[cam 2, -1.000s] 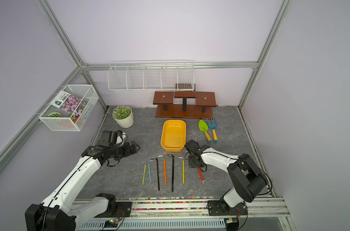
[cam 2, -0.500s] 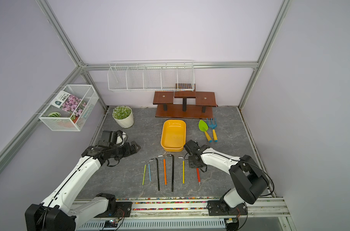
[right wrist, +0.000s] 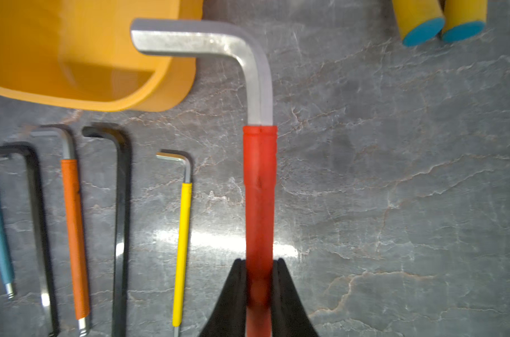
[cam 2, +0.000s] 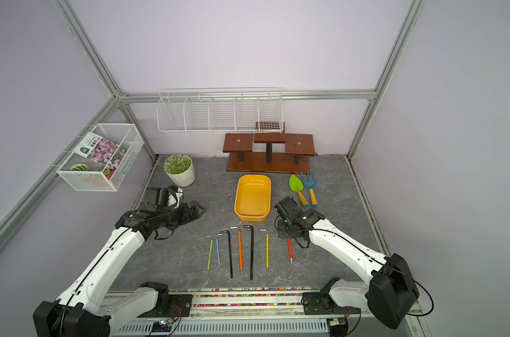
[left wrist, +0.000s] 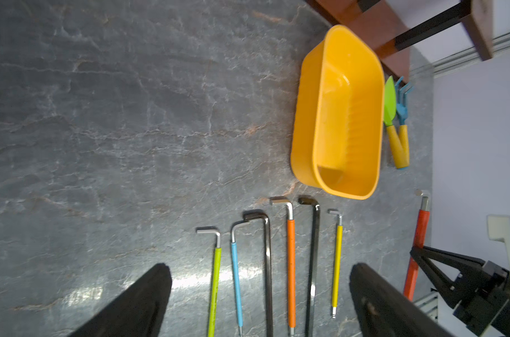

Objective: Put the hex key on the desktop into the storage box
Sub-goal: Pick up the Allen key from the center of the board, then place the Allen key in the storage box.

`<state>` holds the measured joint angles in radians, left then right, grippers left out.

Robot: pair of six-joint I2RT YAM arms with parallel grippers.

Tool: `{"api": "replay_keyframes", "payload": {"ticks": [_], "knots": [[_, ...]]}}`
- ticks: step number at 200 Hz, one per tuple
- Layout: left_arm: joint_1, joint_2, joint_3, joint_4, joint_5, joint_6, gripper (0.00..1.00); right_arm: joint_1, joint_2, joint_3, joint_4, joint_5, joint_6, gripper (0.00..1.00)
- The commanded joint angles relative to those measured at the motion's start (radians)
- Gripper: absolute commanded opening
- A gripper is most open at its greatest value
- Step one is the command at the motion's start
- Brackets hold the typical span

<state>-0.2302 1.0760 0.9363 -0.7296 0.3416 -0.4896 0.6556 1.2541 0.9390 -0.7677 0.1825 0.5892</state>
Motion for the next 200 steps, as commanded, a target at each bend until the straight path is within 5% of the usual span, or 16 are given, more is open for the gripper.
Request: {"api": "replay_keyframes", "payload": {"ticks": [1, 35, 200], "knots": [[-0.005, 0.022, 0.089, 0.042, 0.068, -0.012, 1.0, 0.006, -0.03, 0.079, -0.022, 0.003, -0.038, 0.01], [-0.006, 0.104, 0.233, 0.033, 0.221, 0.043, 1.0, 0.006, 0.018, 0.211, -0.001, -0.031, -0.097, 0.02], [-0.005, 0.186, 0.19, 0.105, 0.094, 0.119, 1.0, -0.084, 0.692, 0.867, 0.027, -0.163, -0.149, 0.0]]}}
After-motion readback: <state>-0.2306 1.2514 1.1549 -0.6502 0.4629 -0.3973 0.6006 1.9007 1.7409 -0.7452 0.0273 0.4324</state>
